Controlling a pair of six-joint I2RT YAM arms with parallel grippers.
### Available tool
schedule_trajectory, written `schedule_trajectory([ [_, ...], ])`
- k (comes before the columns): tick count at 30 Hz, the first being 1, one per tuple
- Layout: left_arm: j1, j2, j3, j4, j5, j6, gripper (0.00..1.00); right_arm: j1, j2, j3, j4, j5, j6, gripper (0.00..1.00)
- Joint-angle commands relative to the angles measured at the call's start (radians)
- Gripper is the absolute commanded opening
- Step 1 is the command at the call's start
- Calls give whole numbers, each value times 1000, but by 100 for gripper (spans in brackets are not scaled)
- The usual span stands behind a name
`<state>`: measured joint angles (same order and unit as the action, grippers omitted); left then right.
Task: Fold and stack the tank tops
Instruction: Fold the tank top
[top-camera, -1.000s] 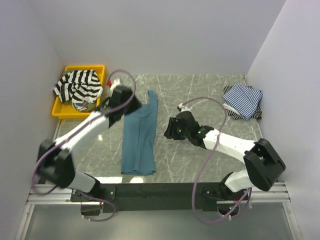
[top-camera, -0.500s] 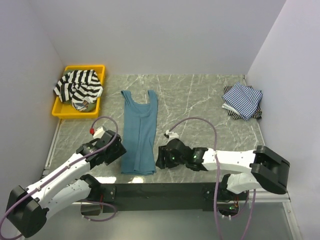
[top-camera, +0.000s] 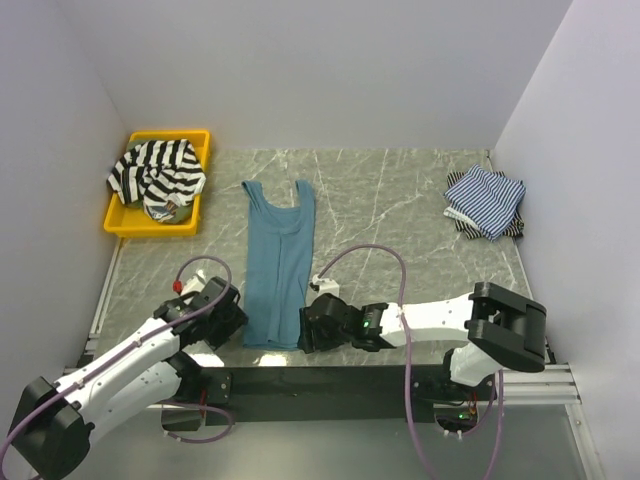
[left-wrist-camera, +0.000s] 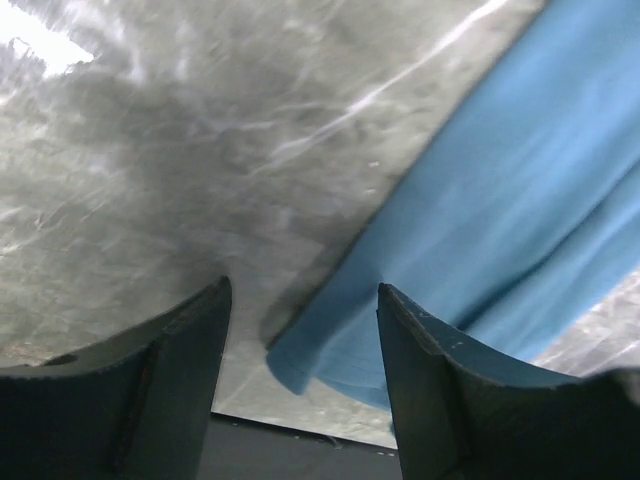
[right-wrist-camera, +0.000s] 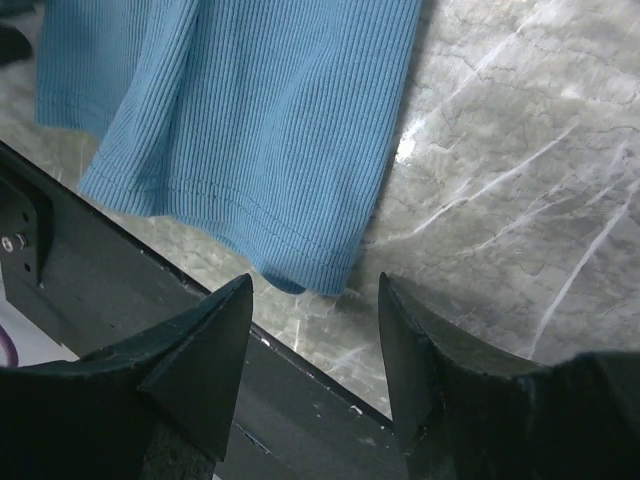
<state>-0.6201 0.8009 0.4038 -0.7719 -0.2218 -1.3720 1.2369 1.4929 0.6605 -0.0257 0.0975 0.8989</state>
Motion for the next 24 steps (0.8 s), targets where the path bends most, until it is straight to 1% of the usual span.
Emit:
schedule_trajectory([
  [1, -4, -29, -42, 25, 36, -47, 65, 15, -11, 10, 12, 61, 47, 61],
  [7, -4, -9, -82, 62, 68, -32, 62, 44, 59, 80, -31, 85, 48, 58],
  [13, -6, -40, -100, 60, 91, -6, 57, 56, 96, 87, -78, 108, 74, 46],
  [15, -7, -49, -103, 69, 114, 8, 55, 56, 89, 87, -97, 120, 77, 36],
  [16, -7, -49, -106, 72, 122, 11, 54, 56, 89, 88, -117, 133, 78, 25],
  [20, -18, -39, -109, 85, 145, 30, 53, 55, 70, 85, -154, 146, 75, 7],
  [22, -23, -35, -111, 91, 160, 36, 52, 55, 60, 80, -181, 156, 75, 4],
  [24, -35, -31, -111, 91, 168, 36, 52, 55, 47, 73, -197, 168, 77, 4],
])
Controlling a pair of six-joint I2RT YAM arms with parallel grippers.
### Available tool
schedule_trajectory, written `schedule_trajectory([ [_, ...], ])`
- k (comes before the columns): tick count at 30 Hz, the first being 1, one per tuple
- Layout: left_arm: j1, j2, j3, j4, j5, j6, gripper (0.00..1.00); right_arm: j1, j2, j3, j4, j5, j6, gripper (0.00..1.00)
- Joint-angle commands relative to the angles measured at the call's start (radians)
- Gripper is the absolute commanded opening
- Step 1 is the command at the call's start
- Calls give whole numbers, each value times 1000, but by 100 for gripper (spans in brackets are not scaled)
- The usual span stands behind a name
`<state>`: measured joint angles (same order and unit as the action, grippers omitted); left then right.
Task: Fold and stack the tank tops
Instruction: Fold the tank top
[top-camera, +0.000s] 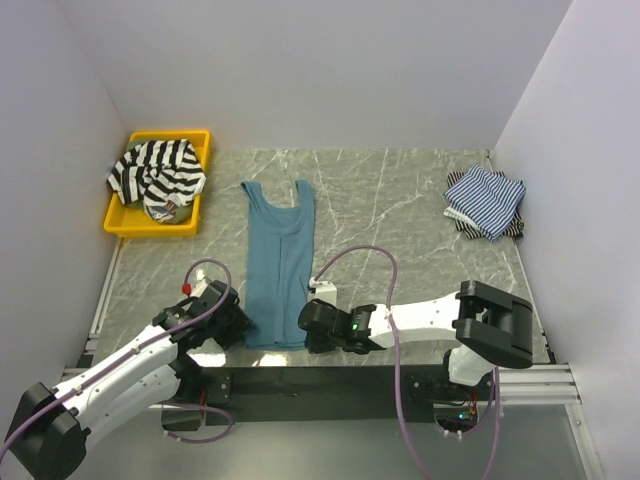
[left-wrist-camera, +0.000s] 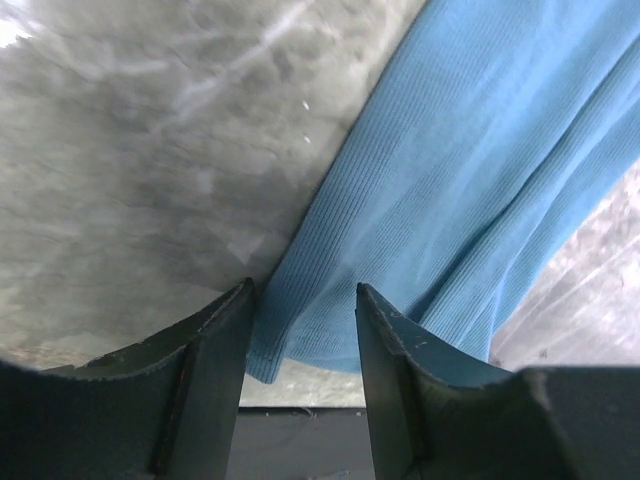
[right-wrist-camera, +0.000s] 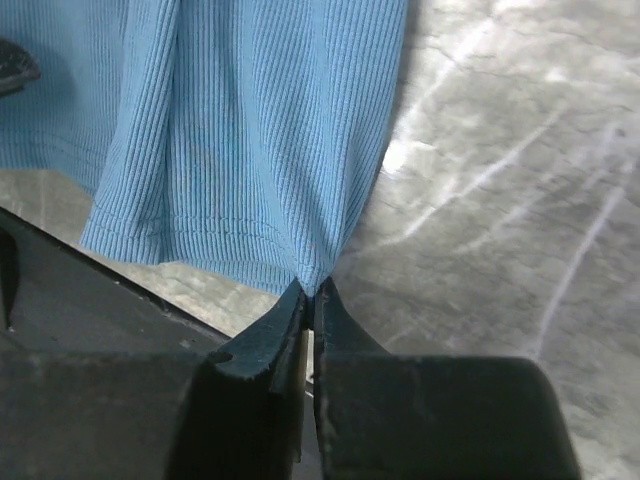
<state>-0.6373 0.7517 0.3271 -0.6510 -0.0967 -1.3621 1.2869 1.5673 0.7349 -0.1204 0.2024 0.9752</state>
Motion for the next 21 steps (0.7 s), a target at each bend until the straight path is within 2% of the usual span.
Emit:
schedule_trajectory([
  [1, -22, 18, -37, -32, 48, 24, 51, 3, -33, -11, -111, 69, 2, 4],
  [7, -76, -5, -48, -48, 71, 14, 49, -15, -107, -57, -179, 98, 3, 5],
  [13, -134, 37, -36, -39, 77, 18, 50, -37, -136, -71, -186, 94, -12, 5],
  [17, -182, 89, -62, 63, 117, 11, 51, -37, -132, -60, -185, 84, -16, 5],
  [21, -237, 127, -82, 100, 127, -25, 49, -37, -142, -68, -179, 77, -20, 5],
])
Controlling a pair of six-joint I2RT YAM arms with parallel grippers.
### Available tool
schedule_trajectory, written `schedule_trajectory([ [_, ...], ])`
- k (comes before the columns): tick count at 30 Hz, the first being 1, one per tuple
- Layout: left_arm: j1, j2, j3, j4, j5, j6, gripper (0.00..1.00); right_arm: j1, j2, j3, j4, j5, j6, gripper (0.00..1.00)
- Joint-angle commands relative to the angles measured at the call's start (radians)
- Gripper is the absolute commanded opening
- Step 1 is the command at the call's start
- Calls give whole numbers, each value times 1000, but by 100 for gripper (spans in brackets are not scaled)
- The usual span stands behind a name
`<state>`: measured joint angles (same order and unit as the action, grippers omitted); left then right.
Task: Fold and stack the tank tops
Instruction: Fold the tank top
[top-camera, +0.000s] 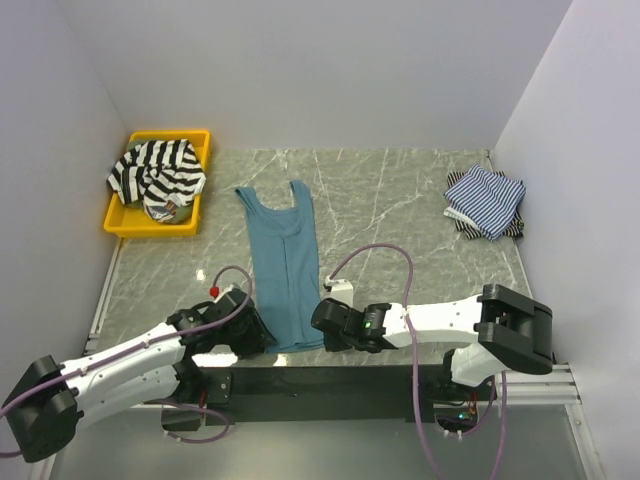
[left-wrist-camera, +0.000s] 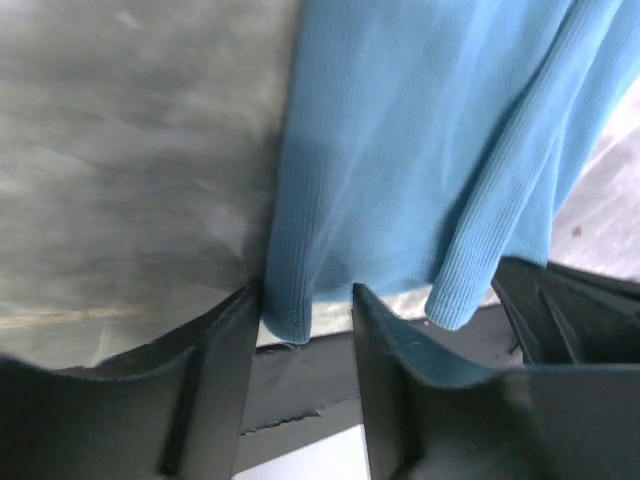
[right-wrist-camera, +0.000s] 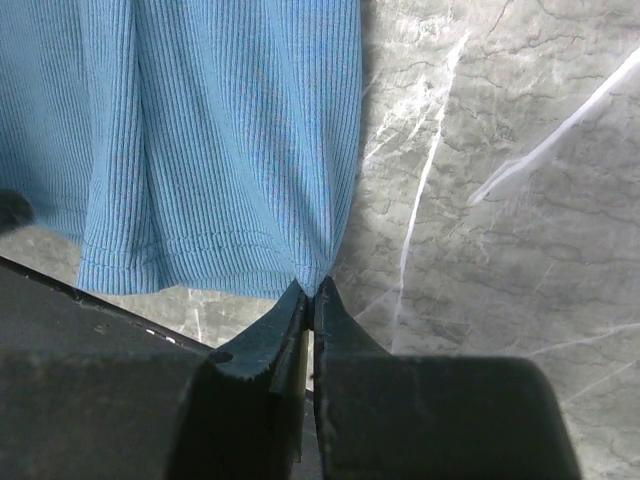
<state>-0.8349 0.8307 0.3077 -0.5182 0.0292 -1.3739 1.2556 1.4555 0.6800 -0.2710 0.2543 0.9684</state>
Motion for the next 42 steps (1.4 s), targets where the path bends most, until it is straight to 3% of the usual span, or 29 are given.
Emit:
schedule_trajectory([
  [1, -49, 53, -64, -31, 3, -27, 46, -5, -37, -13, -28, 23, -14, 4],
  [3, -75, 62, -62, -34, 0, -37, 41, -5, -40, -8, -31, 22, -17, 2],
  [10, -131, 45, -16, -98, -11, -66, 1, 42, -72, 12, -77, 36, -1, 0],
  [17, -225, -70, 42, -241, -23, -140, 1, 166, -121, 55, -243, 117, 98, 0],
  [21, -234, -102, 123, -353, -75, -136, 1, 177, -141, 91, -287, 141, 109, 0],
  [25, -230, -70, 180, -330, -121, -104, 1, 165, -110, 167, -330, 189, 52, 1],
  [31, -95, 30, 277, -289, -189, 39, 1, 68, -49, 259, -300, 209, -66, 0],
  [35, 89, 60, 303, -218, -176, 148, 1, -1, -4, 309, -267, 214, -132, 0],
  [42, 227, 195, 418, -128, -190, 257, 1, -113, 92, 426, -224, 230, -250, 0],
])
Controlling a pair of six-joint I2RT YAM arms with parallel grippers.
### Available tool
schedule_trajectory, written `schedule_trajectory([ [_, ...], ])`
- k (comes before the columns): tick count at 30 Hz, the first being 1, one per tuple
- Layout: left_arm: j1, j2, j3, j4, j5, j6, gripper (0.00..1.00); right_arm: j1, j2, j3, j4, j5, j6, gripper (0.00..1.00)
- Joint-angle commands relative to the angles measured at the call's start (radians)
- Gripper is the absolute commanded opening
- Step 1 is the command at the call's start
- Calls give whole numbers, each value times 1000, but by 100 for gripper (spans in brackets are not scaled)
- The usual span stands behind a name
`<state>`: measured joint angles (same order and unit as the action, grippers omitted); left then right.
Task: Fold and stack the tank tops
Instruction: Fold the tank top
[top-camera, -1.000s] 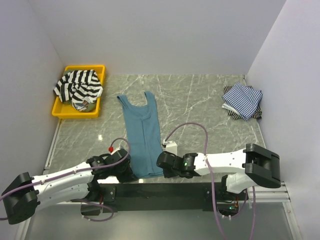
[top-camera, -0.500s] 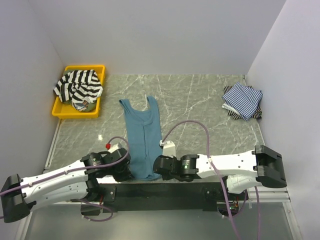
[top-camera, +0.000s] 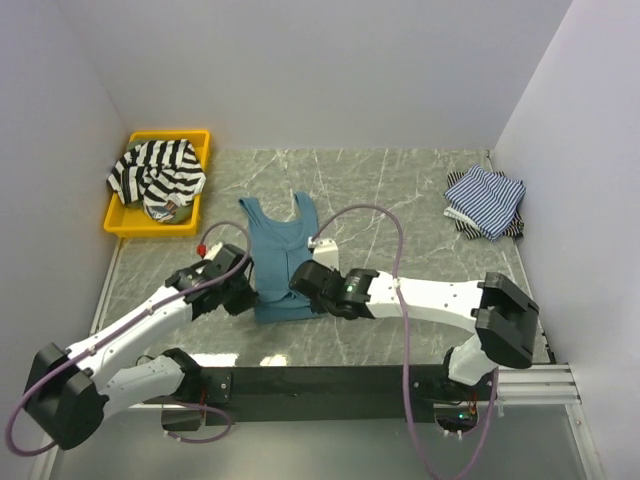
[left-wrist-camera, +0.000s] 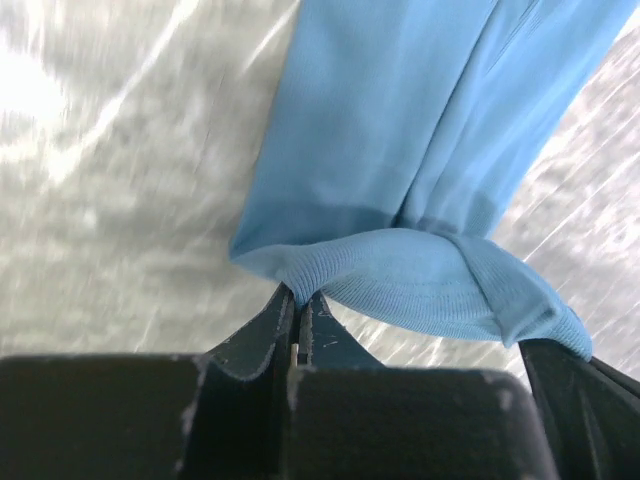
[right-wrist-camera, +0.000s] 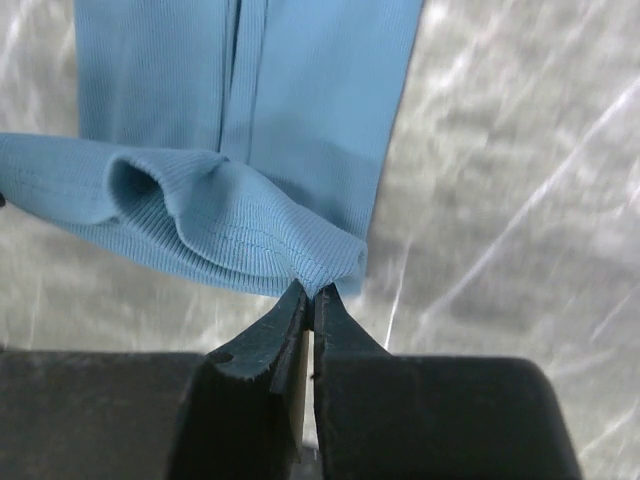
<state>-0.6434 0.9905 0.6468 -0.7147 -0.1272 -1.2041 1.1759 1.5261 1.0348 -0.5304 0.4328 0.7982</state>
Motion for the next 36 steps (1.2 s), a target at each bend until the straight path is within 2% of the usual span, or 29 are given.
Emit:
schedule_trajectory([
  [1, 45, 60, 91, 80, -40, 103, 1, -54, 43, 83, 46, 52, -92, 0],
  [8, 143, 166, 177, 139, -52, 155, 1, -157, 143, 195, 79, 35, -182, 0],
  [19, 281, 371, 235, 294, 37, 222, 1, -278, 310, 364, 119, -71, -266, 0],
  [20, 295, 388, 240, 319, 41, 228, 1, -285, 321, 382, 118, -78, -269, 3],
  [21, 303, 405, 244, 340, 73, 244, 9, -297, 336, 390, 121, -88, -272, 15],
  [23, 324, 448, 243, 383, 112, 258, 23, -306, 351, 412, 112, -101, -269, 31],
  [24, 329, 457, 243, 420, 119, 261, 40, -309, 358, 415, 110, -101, -264, 42],
  [27, 346, 468, 247, 483, 173, 279, 60, -321, 338, 404, 110, -103, -252, 52],
  [30, 361, 450, 269, 485, 190, 279, 67, -331, 307, 393, 109, -92, -246, 57],
  [36, 363, 390, 252, 394, 132, 235, 61, -332, 250, 324, 151, -112, -257, 56],
])
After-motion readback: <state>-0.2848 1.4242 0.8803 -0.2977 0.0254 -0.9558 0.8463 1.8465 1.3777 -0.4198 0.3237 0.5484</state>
